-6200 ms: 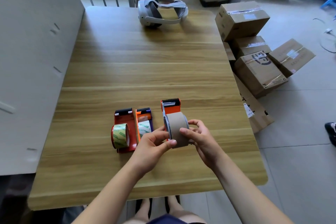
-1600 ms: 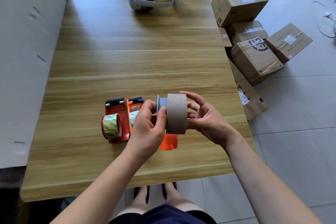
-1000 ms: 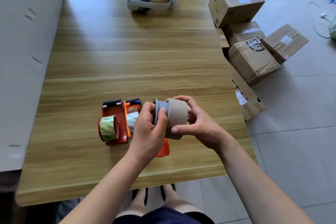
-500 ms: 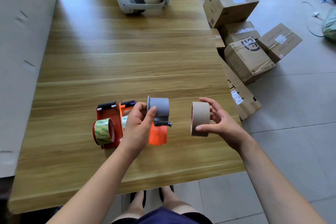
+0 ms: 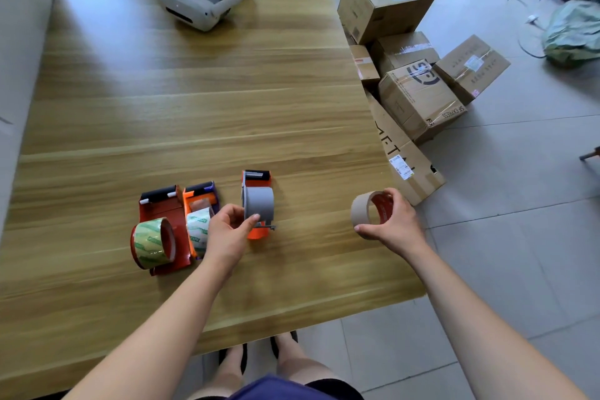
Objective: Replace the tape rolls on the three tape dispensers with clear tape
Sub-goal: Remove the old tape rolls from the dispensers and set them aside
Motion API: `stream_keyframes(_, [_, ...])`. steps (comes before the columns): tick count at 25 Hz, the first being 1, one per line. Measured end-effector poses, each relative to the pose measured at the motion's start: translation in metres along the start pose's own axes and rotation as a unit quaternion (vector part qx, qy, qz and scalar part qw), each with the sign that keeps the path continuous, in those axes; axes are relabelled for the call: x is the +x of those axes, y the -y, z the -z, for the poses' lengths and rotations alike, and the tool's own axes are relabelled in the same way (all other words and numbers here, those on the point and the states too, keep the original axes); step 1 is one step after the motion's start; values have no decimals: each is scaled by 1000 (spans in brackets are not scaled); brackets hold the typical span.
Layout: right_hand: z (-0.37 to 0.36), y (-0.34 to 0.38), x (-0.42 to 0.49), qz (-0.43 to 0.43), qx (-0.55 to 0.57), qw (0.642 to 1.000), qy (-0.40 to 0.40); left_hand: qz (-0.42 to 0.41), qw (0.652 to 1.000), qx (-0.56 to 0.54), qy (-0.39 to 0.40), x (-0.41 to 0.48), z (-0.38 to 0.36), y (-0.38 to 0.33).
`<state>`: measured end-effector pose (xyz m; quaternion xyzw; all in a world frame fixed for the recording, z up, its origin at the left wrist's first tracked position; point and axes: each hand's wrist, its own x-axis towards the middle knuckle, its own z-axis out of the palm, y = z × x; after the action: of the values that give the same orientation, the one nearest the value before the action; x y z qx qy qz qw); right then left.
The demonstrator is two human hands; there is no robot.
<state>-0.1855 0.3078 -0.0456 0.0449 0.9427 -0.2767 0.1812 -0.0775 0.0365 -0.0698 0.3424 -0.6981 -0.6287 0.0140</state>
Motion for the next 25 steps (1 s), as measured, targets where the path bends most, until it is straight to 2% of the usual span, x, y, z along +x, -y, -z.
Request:
stream_keyframes(2, [-8, -7, 10, 3, -70, 998, -6, 10, 999, 39, -4, -1, -2, 2])
stream_keyframes(7, [-17, -32, 21, -44, -177, 982, 41, 44, 994, 104, -4, 1, -2, 17])
stream_keyframes(17, [-24, -29, 27, -53, -291, 952, 79, 46, 995, 86, 3, -6, -2, 12])
stream_keyframes(19, [-22, -19, 27, -53, -312, 947, 64, 31, 996, 88, 13, -8, 3, 9])
stream_keyframes(22, [-20, 9, 33, -19, -275, 961, 18, 3, 997, 79, 3, -9, 15, -6])
stream_keyframes(25, [-28, 55, 36, 23, -165, 986, 22, -41, 997, 38, -52, -6, 42, -22])
